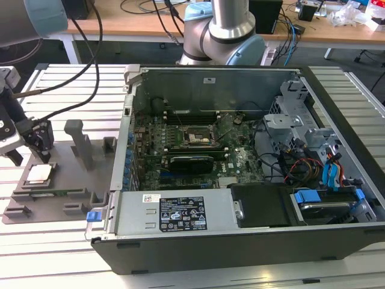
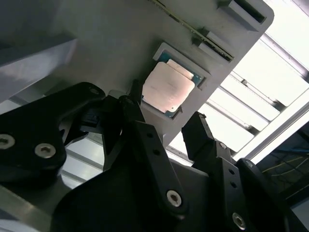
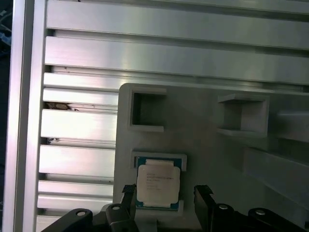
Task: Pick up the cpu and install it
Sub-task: 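Pick up the cpu and move it towards the insertion slot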
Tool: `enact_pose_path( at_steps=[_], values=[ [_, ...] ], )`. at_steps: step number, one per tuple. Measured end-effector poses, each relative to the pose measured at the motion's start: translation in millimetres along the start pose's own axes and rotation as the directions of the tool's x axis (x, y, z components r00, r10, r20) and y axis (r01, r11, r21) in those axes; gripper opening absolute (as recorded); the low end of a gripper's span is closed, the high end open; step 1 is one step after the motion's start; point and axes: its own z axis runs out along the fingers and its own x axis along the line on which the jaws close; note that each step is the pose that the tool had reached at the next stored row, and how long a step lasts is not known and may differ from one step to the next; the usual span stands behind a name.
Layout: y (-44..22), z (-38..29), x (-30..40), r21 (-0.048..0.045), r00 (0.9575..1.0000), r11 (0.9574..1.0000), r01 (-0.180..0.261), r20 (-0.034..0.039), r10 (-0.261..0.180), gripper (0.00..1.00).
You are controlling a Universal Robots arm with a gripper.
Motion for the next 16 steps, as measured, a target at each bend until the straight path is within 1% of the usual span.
enact_pose_path(
  at_steps=[16],
  values=[
    [0.3,12.2,0.3,0.0,1.0,1.0,0.0,0.0,0.0,0.6]
  ],
)
